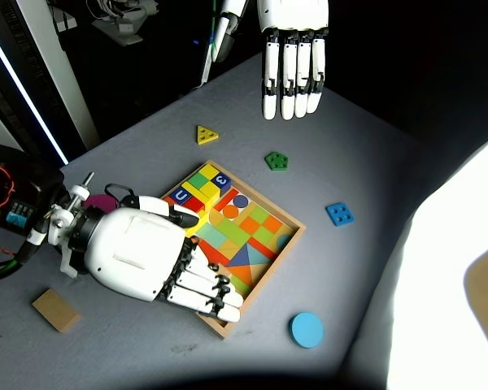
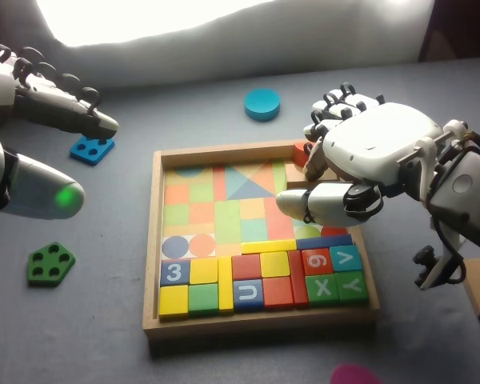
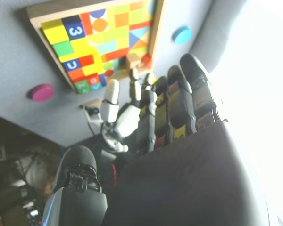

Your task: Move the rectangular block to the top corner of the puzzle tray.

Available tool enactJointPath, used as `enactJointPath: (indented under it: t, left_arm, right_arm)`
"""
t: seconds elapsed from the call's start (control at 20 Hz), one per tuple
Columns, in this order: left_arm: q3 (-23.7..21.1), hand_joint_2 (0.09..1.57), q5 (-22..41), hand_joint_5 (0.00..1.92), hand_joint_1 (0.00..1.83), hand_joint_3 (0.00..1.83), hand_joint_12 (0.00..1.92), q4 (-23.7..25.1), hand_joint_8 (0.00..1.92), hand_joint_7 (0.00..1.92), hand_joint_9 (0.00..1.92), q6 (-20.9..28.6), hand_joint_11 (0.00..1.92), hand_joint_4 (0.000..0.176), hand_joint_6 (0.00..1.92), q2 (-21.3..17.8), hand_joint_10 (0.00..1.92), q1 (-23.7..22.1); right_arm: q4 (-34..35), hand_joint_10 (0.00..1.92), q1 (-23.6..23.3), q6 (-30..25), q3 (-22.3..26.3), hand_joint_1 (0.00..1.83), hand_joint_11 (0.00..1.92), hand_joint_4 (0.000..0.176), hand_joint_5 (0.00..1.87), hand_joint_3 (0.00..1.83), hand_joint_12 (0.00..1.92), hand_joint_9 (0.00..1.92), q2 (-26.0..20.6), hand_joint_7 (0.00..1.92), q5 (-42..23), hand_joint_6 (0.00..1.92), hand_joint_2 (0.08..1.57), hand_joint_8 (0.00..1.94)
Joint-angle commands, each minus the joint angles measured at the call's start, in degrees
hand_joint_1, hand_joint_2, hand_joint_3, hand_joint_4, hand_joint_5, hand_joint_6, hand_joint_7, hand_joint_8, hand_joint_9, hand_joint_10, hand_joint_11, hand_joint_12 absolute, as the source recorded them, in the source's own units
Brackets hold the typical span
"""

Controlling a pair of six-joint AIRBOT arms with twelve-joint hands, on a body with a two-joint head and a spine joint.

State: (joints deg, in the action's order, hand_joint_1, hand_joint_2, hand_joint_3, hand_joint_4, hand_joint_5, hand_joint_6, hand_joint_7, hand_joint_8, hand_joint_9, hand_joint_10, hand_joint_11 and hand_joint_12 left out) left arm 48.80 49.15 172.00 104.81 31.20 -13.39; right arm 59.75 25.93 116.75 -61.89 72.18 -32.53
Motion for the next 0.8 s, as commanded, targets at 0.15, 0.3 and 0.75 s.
enactJointPath:
  t: [0.15,0.3,0.75]
  left_arm:
    - [0.1,1.2,-4.9,0.16,0.0,0.0,0.55,0.6,0.0,0.16,0.17,0.0,0.0,0.041,0.0,-0.3,0.0,-0.7]
    - [0.2,1.2,-4.9,0.15,0.0,0.0,0.56,0.6,0.0,0.16,0.18,0.0,0.0,0.046,0.0,-0.3,0.0,-0.7]
    - [0.2,1.19,-4.9,0.16,0.0,0.0,0.58,0.6,0.0,0.17,0.19,0.0,0.0,0.046,0.0,-0.3,0.0,-0.8]
  right_arm:
    - [-1.3,0.01,0.1,0.0,-1.3,0.0,0.0,0.0,0.87,0.0,0.0,0.08,0.2,0.34,-2.6,0.01,1.18,0.01]
    - [-1.3,0.0,-0.1,-0.1,-1.9,0.01,0.0,0.0,0.87,0.0,0.0,0.06,0.5,0.33,-2.6,0.01,1.18,0.0]
    - [-1.3,0.01,-0.6,-0.3,-4.3,0.0,0.0,0.0,0.86,0.0,0.0,0.07,1.5,0.33,-2.7,0.0,1.18,0.01]
